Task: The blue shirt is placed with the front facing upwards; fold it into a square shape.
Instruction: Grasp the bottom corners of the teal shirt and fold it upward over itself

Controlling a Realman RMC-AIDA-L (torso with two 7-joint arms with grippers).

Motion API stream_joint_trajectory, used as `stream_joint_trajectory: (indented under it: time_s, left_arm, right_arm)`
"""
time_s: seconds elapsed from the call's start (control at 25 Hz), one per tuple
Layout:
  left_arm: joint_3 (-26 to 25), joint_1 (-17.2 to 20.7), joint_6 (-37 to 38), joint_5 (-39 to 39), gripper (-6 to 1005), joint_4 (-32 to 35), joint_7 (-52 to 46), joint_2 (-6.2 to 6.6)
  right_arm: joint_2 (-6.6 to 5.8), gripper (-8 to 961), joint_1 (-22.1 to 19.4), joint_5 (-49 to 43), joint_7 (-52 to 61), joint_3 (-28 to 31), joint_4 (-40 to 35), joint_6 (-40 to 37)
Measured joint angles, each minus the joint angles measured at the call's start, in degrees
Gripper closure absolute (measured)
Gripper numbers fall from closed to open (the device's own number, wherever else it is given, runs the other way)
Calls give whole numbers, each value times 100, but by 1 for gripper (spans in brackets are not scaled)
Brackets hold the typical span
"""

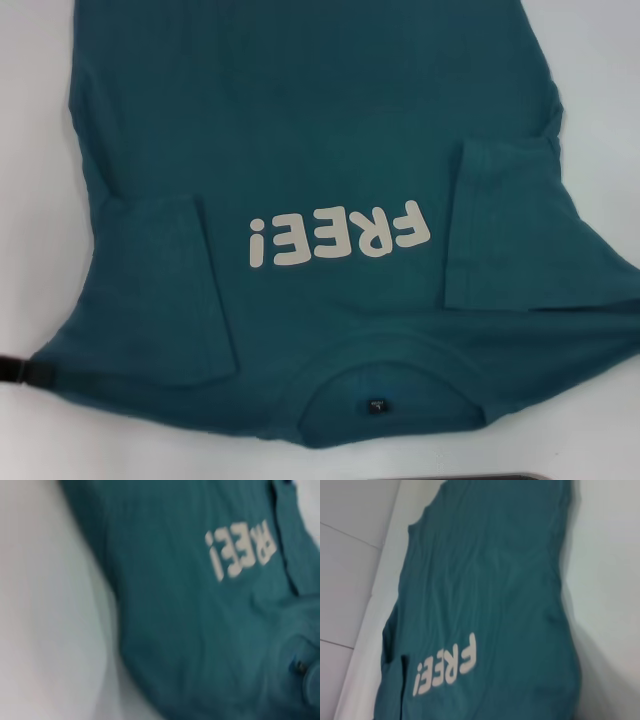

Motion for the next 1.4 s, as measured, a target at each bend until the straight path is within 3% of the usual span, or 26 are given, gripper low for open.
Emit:
stream_joint_trajectory:
  time_s: [0.36,0.8,1.04,1.4]
  left_arm:
    - [-721,-781,-468,-116,988,321,136,25]
    - [-753,-1962,-1563,-363,988,643,75,133]
    - [-710,-2204,-2331,-692,988,809,14,234]
    - [-676,-2369,-3756,-1115,987,1233,139,223]
  right_arm:
    - [-28,925,621,119,-33,211,-10,214]
    - [-9,924,1619,338,-50,170,-10,1037]
    - [11,924,2114,470,-61,136,-6,1571]
    - [249,924,2569,925,-225,-330,57,2735]
